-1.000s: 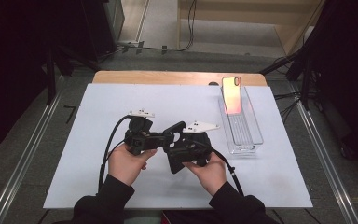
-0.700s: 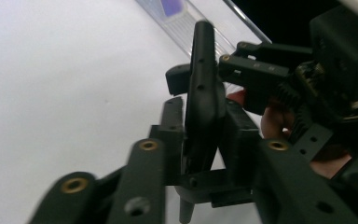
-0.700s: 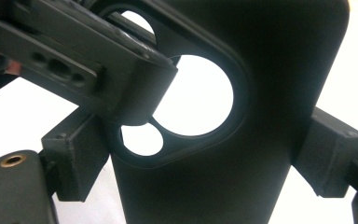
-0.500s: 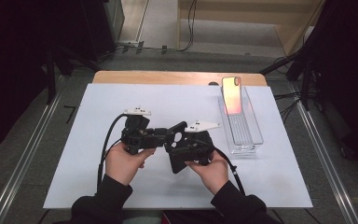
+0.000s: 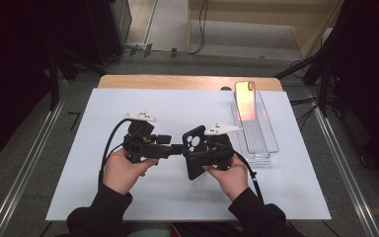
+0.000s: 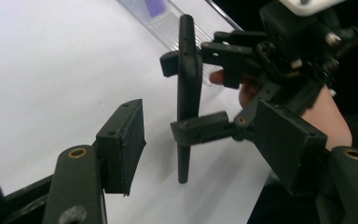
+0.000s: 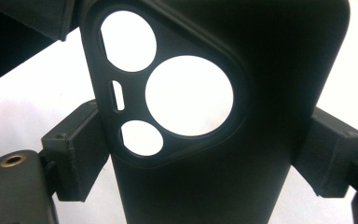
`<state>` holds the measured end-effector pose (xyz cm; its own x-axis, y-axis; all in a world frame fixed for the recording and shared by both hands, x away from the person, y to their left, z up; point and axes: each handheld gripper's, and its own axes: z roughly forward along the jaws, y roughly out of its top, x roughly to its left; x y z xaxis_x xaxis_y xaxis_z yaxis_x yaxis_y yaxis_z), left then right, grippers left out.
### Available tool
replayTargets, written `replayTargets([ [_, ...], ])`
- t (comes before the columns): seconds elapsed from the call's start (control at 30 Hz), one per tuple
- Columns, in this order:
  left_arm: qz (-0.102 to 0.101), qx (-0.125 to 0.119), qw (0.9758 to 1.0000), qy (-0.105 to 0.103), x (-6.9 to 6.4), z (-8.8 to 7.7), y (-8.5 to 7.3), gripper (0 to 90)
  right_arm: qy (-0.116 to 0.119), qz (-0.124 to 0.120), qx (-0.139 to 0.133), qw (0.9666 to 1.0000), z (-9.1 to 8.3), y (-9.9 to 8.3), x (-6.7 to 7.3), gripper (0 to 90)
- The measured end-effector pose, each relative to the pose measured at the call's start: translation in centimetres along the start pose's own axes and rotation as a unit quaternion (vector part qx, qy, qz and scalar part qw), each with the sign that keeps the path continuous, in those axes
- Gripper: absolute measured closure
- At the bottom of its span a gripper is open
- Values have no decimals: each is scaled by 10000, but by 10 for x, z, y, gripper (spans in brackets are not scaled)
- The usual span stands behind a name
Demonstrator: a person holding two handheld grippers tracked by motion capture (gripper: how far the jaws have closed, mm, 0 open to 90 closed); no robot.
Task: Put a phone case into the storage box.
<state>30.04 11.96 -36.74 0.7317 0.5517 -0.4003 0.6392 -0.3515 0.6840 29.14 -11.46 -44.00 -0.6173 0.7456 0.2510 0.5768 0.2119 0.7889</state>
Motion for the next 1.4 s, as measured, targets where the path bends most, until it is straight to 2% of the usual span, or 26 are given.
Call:
replayTargets([
  [0.07,100,25,9998,-159,3,-2,-2,343,27,-30,10,10000,-1,0,-3,124],
  [0.1,100,25,9998,-159,3,-2,-2,342,27,-30,10,10000,-1,0,-3,124],
  [0.13,279,38,9995,-106,5,-3,-4,342,212,-14,0,9998,-2,1,-5,124],
  [0.2,348,76,9993,-87,7,-3,-5,331,257,-32,13,9997,-2,1,-6,124],
  [0.23,540,117,9984,-69,9,-2,-7,327,337,-107,41,9994,-3,2,-7,124],
  [0.27,618,125,9980,-72,9,-2,-8,327,364,-151,68,9992,-3,2,-7,123],
  [0.4,777,128,9969,-70,12,-1,-12,327,504,-270,73,9983,-4,4,-8,124],
  [0.57,877,178,9959,-131,16,3,-19,308,597,-418,100,9973,-9,7,-9,123],
  [0.87,1036,238,9942,-155,26,9,-33,299,652,-387,69,9971,-16,10,-16,123],
  [1.0,957,283,9948,-223,32,12,-41,299,606,-327,80,9976,-19,10,-18,123],
  [1.2,1007,429,9938,-171,37,14,-54,299,654,-314,87,9973,-22,11,-21,123],
  [1.4,933,414,9946,-172,40,15,-63,295,689,-300,124,9971,-23,11,-21,123],
])
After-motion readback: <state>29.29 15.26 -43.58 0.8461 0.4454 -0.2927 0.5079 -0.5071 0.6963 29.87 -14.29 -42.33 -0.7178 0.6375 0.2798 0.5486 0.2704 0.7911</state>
